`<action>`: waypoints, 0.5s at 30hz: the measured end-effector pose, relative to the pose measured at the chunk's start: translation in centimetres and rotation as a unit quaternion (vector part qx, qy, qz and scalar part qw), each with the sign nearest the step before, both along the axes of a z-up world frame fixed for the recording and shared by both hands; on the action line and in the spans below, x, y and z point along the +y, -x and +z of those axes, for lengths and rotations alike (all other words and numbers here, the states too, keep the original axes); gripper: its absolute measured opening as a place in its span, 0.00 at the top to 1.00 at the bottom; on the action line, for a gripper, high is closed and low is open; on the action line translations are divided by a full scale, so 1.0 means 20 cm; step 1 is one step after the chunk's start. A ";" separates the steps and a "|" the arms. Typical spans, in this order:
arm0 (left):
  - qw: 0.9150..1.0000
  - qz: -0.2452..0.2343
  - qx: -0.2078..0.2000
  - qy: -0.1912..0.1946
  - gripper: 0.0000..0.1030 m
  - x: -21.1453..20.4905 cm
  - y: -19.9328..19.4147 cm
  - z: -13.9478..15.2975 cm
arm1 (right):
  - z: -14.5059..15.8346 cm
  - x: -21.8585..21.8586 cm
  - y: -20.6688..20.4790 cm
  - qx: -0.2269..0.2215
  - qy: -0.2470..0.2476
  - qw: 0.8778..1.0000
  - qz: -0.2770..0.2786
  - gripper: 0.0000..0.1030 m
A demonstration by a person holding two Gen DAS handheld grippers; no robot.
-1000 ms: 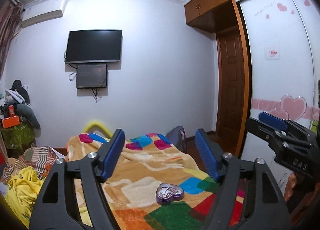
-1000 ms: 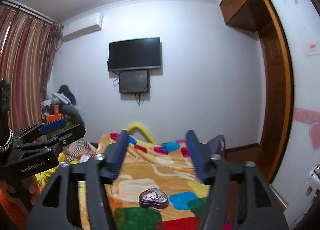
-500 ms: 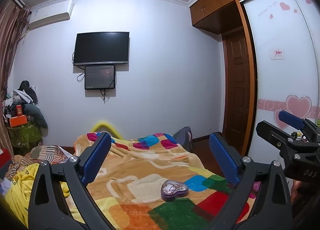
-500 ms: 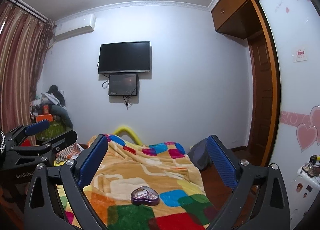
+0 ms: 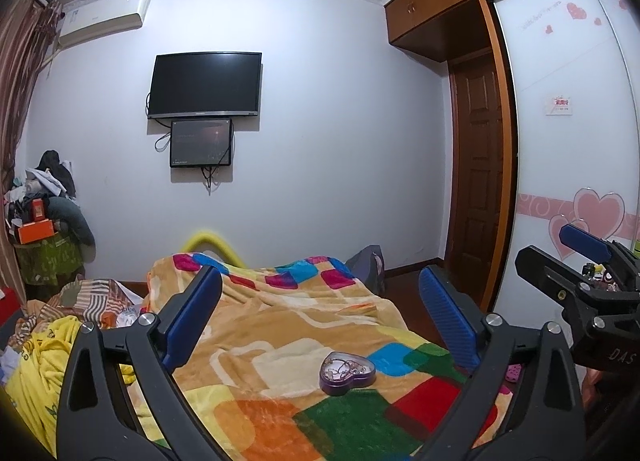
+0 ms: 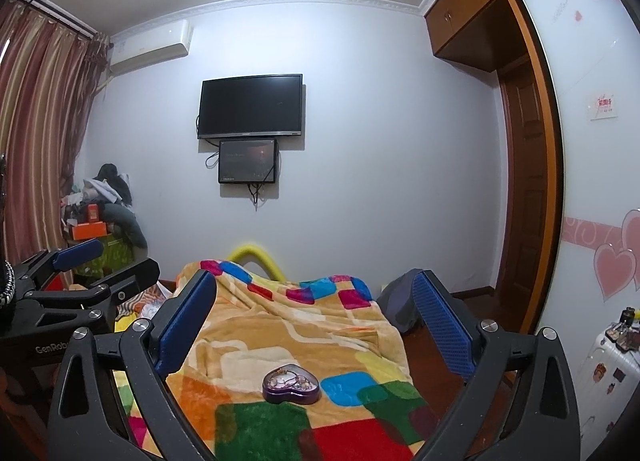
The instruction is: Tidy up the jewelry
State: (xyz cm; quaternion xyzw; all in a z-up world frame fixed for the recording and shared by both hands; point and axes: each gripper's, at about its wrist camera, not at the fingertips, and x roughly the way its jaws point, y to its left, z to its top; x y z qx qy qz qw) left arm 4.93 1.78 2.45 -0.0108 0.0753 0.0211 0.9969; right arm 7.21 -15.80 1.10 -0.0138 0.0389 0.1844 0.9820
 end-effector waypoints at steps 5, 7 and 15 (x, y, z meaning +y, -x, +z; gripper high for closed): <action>1.000 0.000 0.006 0.004 0.03 0.00 -0.01 -0.01 | 0.01 0.00 0.00 0.006 0.000 1.000 0.002 0.05; 1.000 0.000 0.008 0.004 0.03 0.00 -0.02 -0.02 | 0.01 0.00 0.00 0.008 0.001 1.000 0.002 0.05; 1.000 0.002 0.013 0.007 0.03 0.01 -0.03 -0.02 | 0.02 -0.01 0.00 0.016 0.000 1.000 0.001 0.05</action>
